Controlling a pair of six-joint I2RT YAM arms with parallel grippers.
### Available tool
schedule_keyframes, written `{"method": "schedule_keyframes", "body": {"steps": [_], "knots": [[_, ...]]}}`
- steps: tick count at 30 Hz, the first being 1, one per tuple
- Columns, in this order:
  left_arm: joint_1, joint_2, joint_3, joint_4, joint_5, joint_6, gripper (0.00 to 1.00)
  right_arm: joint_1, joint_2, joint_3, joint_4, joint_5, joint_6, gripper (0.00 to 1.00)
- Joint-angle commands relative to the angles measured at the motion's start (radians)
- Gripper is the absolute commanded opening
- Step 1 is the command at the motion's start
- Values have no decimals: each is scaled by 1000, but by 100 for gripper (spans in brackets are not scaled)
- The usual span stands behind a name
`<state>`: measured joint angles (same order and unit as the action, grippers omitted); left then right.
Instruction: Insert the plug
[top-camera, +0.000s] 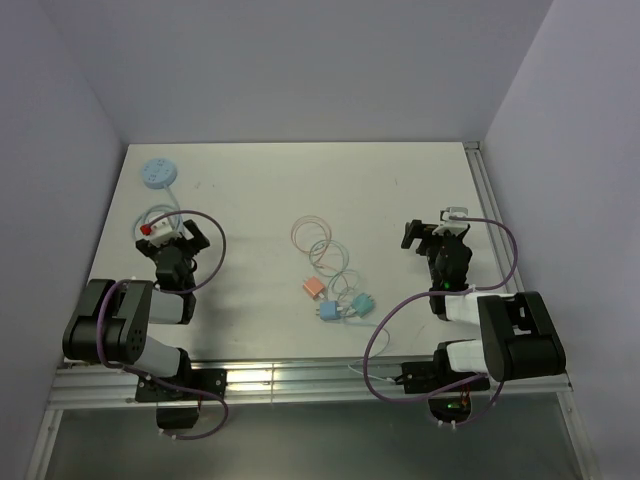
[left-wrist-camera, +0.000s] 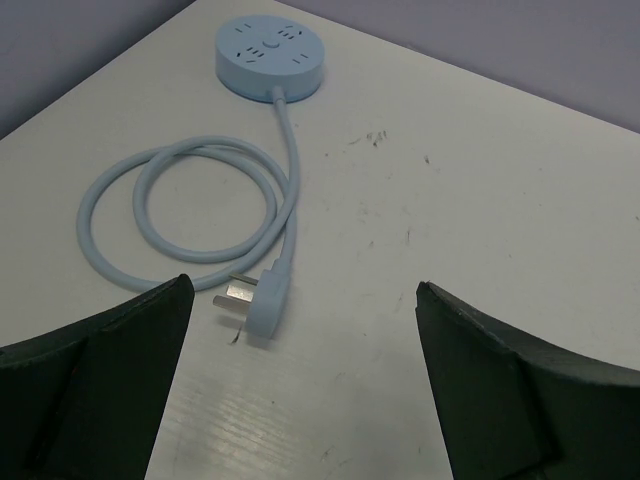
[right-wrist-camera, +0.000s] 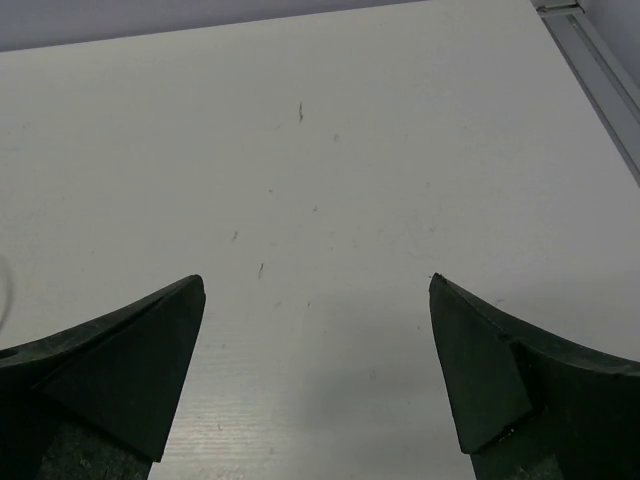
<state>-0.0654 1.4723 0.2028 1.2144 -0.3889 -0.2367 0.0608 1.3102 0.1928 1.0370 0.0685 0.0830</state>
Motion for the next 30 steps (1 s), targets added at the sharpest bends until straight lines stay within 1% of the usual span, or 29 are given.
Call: {"method": "schedule_keyframes", "body": {"steps": [1,6,8,9,11,12,13,14,15,16,17,18,19,20,21,22,23,25,26,27,28,30], "knots": [[3,-10,23,43,-13,25,99,-3,-11,27,64,24,-22,100],[3,-10,23,45,-13,25,100,-3,-11,30,63,25,-22,100],[4,-7,29,34,10,17,100,-3,-11,28,64,25,-23,100],[21,-13,21,31,15,14,99,-3,-14,27,64,27,-23,100],[19,-26,11,74,8,25,99,-3,-17,22,75,34,-25,100],[12,-41,30,51,12,36,99,-1,-28,39,71,46,-28,100],[7,-102,64,-134,5,34,99,16,-46,57,-13,82,-34,100],[4,-139,116,-277,-49,11,99,23,-89,80,-79,111,-32,100],[4,-162,244,-444,-98,-72,100,34,-109,141,-157,143,-31,100],[6,-173,300,-627,-146,-113,100,45,-123,172,-287,172,-16,100],[7,-173,349,-695,-143,-136,99,57,-143,206,-351,232,12,100],[16,-173,435,-748,-119,-142,99,59,-150,277,-494,263,55,100],[18,-164,473,-791,-110,-150,99,59,-154,316,-571,290,164,100],[18,-153,510,-876,-111,-164,99,57,-151,359,-654,316,216,100],[24,-141,591,-924,-126,-214,99,57,-146,443,-825,327,266,100],[30,-106,636,-988,-139,-252,99,57,-137,479,-895,346,337,100],[39,-84,712,-1068,-122,-285,99,57,-121,500,-929,321,340,100],[90,-17,780,-1137,-73,-346,100,54,-117,481,-890,213,316,100],[110,8,815,-1164,-38,-355,99,50,-114,470,-870,165,320,100],[139,32,883,-1211,-13,-371,99,37,-111,453,-833,51,320,100],[153,92,921,-1255,39,-375,99,34,-105,451,-822,1,308,100],[185,143,995,-1287,87,-359,99,33,-74,473,-821,-70,314,100]]}}
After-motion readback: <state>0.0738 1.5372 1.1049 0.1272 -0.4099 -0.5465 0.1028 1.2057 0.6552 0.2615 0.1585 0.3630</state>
